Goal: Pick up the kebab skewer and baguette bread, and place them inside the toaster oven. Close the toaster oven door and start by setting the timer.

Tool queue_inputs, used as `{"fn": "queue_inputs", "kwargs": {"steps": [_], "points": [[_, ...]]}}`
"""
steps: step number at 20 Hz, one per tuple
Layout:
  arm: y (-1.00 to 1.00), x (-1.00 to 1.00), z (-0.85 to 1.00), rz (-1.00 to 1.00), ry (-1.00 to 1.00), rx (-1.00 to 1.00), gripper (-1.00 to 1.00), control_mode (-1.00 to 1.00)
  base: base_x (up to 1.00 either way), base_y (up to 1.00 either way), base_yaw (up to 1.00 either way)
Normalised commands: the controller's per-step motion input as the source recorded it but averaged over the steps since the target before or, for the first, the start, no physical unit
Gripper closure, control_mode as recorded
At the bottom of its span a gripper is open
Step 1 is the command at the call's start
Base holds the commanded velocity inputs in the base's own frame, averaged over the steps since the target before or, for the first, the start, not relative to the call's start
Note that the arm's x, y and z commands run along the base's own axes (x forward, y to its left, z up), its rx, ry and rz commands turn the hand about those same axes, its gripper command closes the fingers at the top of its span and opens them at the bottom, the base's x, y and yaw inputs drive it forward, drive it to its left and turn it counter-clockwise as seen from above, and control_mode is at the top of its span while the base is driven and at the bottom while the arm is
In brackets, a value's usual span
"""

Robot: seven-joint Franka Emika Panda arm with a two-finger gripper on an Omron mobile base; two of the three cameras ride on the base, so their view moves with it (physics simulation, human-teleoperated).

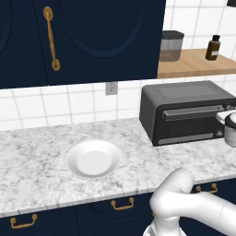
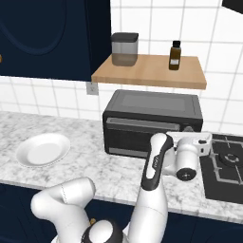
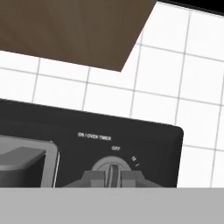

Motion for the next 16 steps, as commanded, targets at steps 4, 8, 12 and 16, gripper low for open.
{"fn": "queue_inputs", "kwargs": {"steps": [4,8,12,16], "points": [[0.37,0.69,0.0,0.05,0.0,0.01,1.0,-1.0,0.0,0.0,0.0],[0.53,0.33,0.0,0.08,0.0,0.05,1.0,-1.0,0.0,0.0,0.0],[0.64,0.22,0.0,0.07,0.0,0.11,1.0,-1.0,0.0,0.0,0.0],[0.71,0.26,0.0,0.01,0.0,0.16,1.0,-1.0,0.0,0.0,0.0]]}}
